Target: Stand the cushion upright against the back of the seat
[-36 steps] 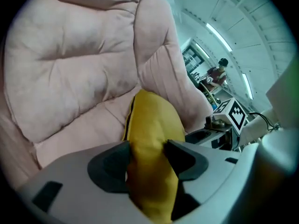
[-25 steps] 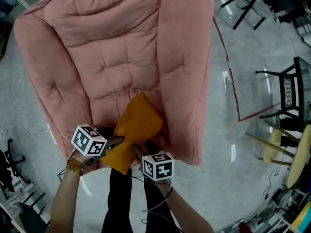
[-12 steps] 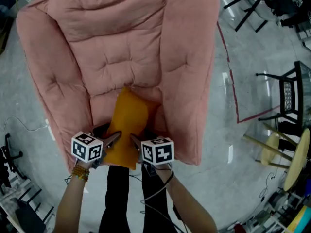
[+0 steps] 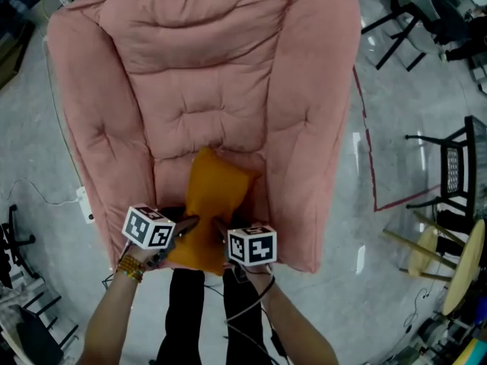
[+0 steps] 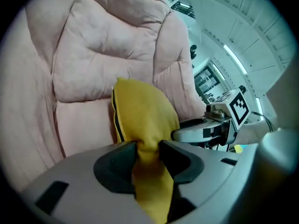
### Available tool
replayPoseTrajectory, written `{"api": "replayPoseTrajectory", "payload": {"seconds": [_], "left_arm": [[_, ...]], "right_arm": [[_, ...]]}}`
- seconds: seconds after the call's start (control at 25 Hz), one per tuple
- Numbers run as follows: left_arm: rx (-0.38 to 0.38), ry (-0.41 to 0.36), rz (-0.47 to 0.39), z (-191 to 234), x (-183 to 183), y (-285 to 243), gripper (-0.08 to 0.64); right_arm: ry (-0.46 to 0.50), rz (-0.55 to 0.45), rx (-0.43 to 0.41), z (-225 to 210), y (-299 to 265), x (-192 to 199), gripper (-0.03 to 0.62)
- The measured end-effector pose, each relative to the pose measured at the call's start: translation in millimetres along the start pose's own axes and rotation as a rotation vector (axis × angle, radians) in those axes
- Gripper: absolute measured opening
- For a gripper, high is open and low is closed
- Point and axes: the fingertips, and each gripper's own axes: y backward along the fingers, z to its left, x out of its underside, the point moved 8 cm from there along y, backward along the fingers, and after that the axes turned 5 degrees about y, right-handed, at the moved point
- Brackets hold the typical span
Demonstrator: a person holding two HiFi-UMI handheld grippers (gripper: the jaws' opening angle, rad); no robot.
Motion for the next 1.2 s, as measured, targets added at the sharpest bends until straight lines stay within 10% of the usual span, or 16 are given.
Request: {"api": "replayPoseTrajectory", "payload": {"seconds": [0.68, 1.2], "left_arm": [[-0.200, -0.172, -0.311, -25.5, -86.1, 82.6, 0.155], [-0.305, -0.203, -0.381, -0.2, -141.9, 81.4, 0.150]], "right_arm": [[0.721, -0.243, 0.218, 74.4, 47.5, -135.0, 0.193], [0.793, -0.301, 0.247, 62.8, 19.4, -195.9, 0.190]]}}
